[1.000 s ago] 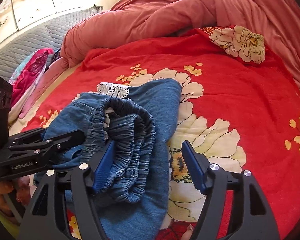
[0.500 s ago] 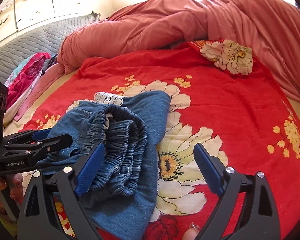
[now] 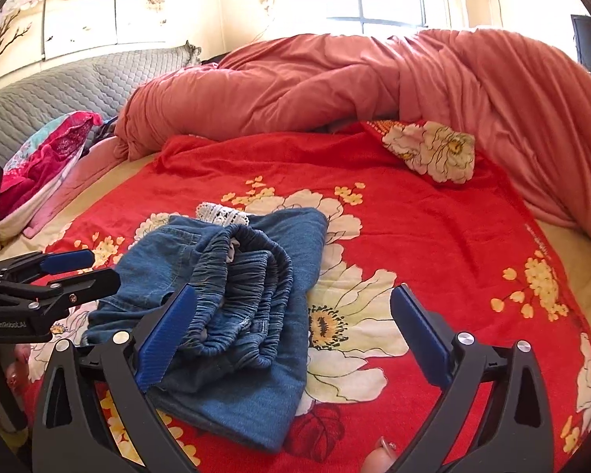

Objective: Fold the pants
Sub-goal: 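Release the folded pants and withdraw both tools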

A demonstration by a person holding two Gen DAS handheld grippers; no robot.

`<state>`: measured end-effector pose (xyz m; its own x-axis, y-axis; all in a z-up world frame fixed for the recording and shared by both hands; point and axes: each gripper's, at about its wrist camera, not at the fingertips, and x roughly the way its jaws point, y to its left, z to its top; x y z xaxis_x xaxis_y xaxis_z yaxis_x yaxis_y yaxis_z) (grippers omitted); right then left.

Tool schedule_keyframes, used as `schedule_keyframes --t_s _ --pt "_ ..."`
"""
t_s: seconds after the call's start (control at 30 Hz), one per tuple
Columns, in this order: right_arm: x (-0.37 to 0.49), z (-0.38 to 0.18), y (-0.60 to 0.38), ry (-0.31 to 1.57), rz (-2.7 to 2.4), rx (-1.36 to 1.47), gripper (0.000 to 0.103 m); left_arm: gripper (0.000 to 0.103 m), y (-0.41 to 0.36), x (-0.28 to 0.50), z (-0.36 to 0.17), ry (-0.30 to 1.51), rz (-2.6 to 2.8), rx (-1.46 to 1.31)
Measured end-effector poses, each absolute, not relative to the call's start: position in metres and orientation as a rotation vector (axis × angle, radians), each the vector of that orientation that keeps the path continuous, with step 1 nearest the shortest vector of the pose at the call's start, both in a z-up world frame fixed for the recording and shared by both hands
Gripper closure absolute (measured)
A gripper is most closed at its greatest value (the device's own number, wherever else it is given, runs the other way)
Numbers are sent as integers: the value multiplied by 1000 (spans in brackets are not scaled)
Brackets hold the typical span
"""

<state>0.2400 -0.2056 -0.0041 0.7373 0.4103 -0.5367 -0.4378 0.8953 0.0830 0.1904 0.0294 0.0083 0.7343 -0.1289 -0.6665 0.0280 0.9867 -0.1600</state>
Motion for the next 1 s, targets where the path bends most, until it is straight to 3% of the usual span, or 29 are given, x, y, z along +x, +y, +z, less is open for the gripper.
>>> schedule_keyframes --t_s 0.43,1.0 --pt "189 11 -214 470 437 -74 5 11 12 142 17 668 -53 -104" --pt "142 15 -229 423 418 -27 5 10 16 92 22 630 -12 -133"
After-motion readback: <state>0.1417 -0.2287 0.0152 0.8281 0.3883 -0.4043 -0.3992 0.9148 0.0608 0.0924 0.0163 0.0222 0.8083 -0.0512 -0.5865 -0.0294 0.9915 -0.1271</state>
